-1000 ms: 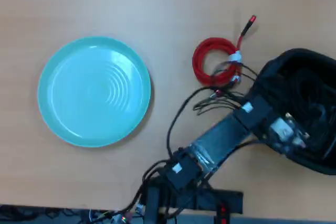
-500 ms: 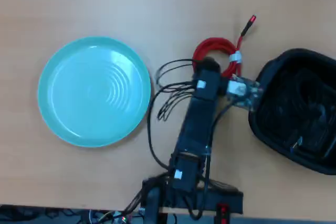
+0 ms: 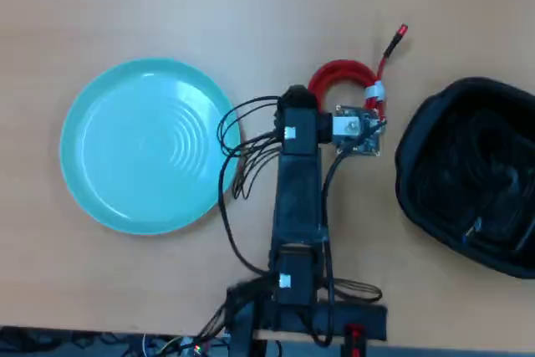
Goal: Put a black charging cable in a black bowl and put a red charging cable in a green bowl
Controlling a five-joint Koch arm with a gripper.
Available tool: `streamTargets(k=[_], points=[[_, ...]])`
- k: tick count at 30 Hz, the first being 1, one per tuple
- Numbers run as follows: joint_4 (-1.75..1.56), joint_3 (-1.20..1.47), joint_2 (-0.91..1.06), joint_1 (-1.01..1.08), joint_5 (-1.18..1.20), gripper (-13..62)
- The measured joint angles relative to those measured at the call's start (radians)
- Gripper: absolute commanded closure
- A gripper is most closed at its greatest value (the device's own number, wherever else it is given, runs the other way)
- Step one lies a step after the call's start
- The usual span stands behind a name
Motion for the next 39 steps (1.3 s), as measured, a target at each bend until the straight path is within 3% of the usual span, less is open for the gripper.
streamTargets(k=[16,30,39], points=[[-0.189,0.000,-0.244,0.029,0.075,-5.9],[-0.195,0.000,-0.313,0.037,0.541,-5.3],[-0.204,0.028,-0.368,0.038,0.588,-4.9]])
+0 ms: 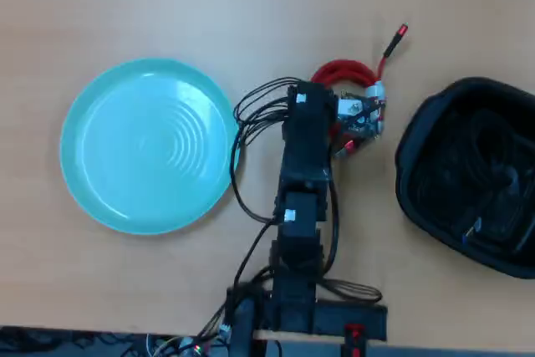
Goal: Put a black charging cable in a black bowl and put a red charging cable in a green bowl
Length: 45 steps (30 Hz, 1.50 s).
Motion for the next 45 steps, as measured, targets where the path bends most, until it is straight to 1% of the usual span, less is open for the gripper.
streamTargets(k=[5,11,21,22,24,29,31,32,35,40,42,45], points=[[-0.015,0.000,-0.011,0.000,0.000,-3.8],[-0.080,0.000,-0.031,-0.008,0.003,0.3],[-0.175,0.011,-0.054,-0.009,0.005,1.6],[-0.178,0.011,-0.054,-0.009,0.006,3.7],[-0.184,0.011,-0.057,-0.009,0.006,11.6],[-0.199,0.012,-0.057,-0.009,0.008,43.0],[-0.198,0.014,-0.057,-0.009,0.009,52.5],[-0.198,0.012,-0.057,-0.008,0.006,54.0],[-0.199,0.012,-0.057,-0.009,0.003,55.2],[-0.199,0.012,-0.055,-0.014,-0.002,55.5],[-0.198,0.014,-0.051,-0.029,-0.051,55.5],[-0.196,0.018,0.014,-0.060,-0.164,55.5]])
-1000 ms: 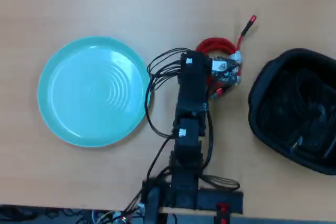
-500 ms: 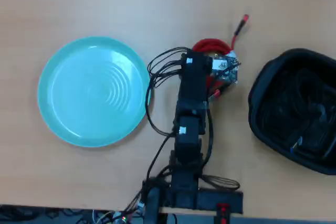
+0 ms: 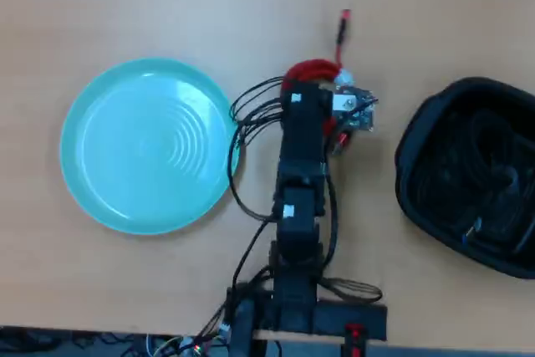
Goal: Put a black charging cable in a black bowl and put a red charging cable in a green bowl
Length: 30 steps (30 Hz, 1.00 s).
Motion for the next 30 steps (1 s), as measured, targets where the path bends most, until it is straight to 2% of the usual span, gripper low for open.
streamTargets(k=[14,22,30], points=[[0.014,0.003,0.517,-0.094,-0.117,55.5],[-0.021,0.005,0.707,-0.371,-0.232,55.5],[-0.123,0.021,0.726,-0.663,-0.242,55.5]])
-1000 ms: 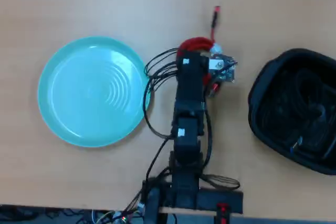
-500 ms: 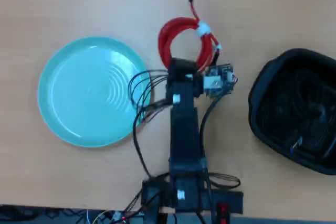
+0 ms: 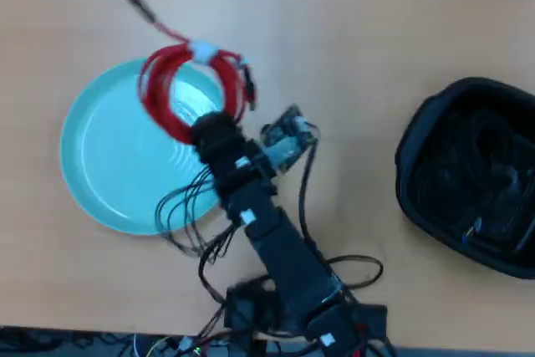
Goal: Put a black charging cable in a black bowl and put a red charging cable in a green bowl
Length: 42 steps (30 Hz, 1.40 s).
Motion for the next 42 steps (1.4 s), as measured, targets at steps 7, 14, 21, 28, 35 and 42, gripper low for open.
streamTargets(k=[7,14,21,28,35,42], points=[[-0.227,0.052,-0.002,-0.103,0.000,55.5],[-0.476,0.094,-0.109,-0.209,-0.002,55.5],[-0.693,0.135,-0.310,-0.256,-0.002,55.5],[-0.867,0.135,-0.525,-0.311,-0.003,55.5],[-0.950,0.199,-0.634,-0.313,-0.002,55.5],[-0.979,0.268,-0.666,-0.299,-0.003,54.6]])
